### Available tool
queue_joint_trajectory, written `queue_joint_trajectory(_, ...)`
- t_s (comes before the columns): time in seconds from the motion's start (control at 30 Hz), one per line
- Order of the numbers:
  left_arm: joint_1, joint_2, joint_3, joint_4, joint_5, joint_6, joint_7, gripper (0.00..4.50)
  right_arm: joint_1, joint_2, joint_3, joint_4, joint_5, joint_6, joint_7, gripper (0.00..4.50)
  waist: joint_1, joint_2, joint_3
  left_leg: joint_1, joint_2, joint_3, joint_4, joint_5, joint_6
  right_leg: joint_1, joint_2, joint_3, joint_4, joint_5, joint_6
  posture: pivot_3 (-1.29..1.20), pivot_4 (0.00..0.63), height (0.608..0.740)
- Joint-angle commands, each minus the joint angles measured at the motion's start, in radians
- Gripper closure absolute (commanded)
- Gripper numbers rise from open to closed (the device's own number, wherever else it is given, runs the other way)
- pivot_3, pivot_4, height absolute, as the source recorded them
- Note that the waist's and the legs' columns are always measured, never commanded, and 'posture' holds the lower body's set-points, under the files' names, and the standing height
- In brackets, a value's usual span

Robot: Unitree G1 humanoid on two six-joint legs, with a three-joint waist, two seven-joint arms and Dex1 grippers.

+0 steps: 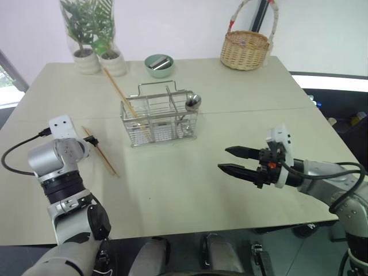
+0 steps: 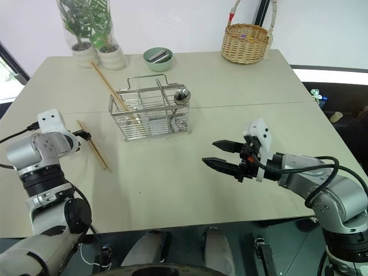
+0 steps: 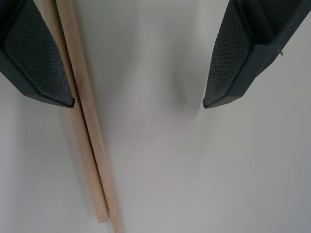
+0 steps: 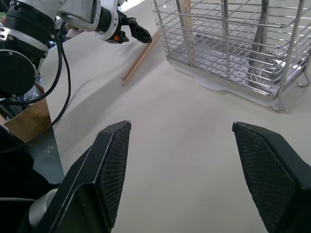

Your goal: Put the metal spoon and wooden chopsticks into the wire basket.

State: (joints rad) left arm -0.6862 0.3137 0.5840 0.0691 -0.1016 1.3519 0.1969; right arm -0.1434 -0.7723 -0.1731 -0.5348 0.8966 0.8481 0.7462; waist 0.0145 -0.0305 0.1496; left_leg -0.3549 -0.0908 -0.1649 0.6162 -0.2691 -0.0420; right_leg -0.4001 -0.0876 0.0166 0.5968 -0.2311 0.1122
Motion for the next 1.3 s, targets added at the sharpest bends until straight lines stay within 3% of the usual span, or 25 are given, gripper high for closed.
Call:
queue_joint_trajectory(0.03, -0.018, 0.009, -0.006, 0.015, 0.016, 0.004, 0.01, 0.0, -0.01, -0.001, -0.03, -0.017, 0.012, -0.01, -0.01, 1.09, 0.0, 0.0, 0.0, 0.0, 0.0, 0.0, 0.0, 0.0, 0.0, 0.0, 0.0, 0.0, 0.0, 0.0, 0.0, 0.0, 0.15, 0.733)
queue_joint_trajectory(1.3, -0.059, 0.02, -0.008, 0.136, 0.037, 0.007, 0.011, 0.0, -0.049, 0.047, -0.017, 0.038, -0.02, -0.017, -0.088, 1.09, 0.0, 0.002, -0.001, 0.0, 0.0, 0.0, 0.0, 0.0, 0.0, 0.0, 0.0, 0.0, 0.0, 0.0, 0.0, 0.0, 0.15, 0.733)
